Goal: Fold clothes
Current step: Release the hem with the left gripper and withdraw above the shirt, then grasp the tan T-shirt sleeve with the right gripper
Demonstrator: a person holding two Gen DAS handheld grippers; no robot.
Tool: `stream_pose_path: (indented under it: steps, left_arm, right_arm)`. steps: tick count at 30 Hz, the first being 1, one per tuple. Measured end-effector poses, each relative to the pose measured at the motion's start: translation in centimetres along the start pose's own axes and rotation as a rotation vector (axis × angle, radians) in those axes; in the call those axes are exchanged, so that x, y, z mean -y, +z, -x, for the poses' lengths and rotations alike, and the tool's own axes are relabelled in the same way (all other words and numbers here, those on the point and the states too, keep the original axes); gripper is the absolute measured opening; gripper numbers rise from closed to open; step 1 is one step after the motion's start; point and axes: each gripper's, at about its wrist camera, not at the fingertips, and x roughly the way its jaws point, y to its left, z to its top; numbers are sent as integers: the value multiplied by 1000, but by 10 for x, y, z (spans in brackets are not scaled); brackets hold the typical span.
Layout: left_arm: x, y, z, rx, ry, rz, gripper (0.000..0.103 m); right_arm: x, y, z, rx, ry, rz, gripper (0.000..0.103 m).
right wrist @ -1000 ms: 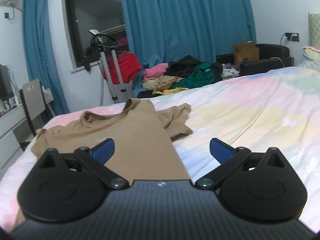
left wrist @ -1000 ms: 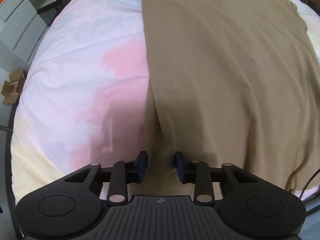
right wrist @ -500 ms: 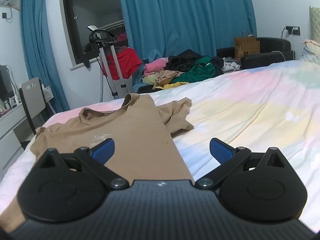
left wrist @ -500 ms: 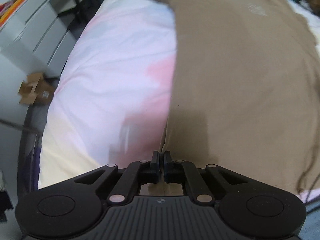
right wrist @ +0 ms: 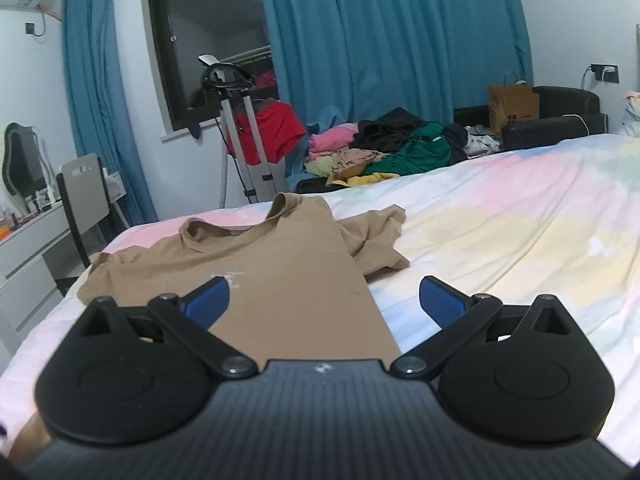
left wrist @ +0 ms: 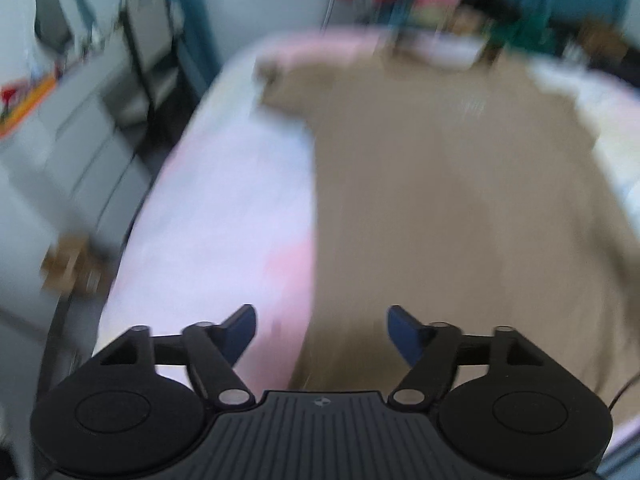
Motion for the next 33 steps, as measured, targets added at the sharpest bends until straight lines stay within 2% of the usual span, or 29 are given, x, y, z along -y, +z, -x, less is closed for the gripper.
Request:
stream_pose_path:
  steps: [2, 3, 6, 9, 13, 15, 19, 27, 30, 33]
  left_arm:
    - [19, 16, 12, 130, 17, -15, 85]
    - [28, 23, 15, 169, 2, -1, 85]
    - [59, 44, 22, 235, -86, 82, 85]
    - [79, 48, 24, 306, -125, 147, 86]
    - [106, 33, 20, 358, -137, 147, 100]
    - [106, 29, -31, 368, -117, 153, 103]
    - [85, 12, -69, 362, -104, 147, 103]
    - [47, 4, -95, 319, -171, 252, 103]
    - [45, 2, -92, 320, -149, 258, 103]
    - [42, 0, -91, 314, -148, 284, 103]
  right_arm:
    - [-1, 1, 1, 9, 8, 0, 103]
    - [-1, 2, 2, 15, 10, -2, 103]
    - [1, 3, 6, 37, 14, -6, 103]
    - [3, 3, 8, 43, 23, -14, 103]
    - [4, 1, 5, 31, 39, -39, 103]
    - [5, -2, 2, 23, 36, -46, 103]
    - [2, -7, -6, 9, 36, -48, 103]
    - [-8, -21, -14, 22, 4, -18, 103]
    - [5, -24, -23, -4, -3, -122, 103]
    - [33, -18, -51, -61, 45, -360, 103]
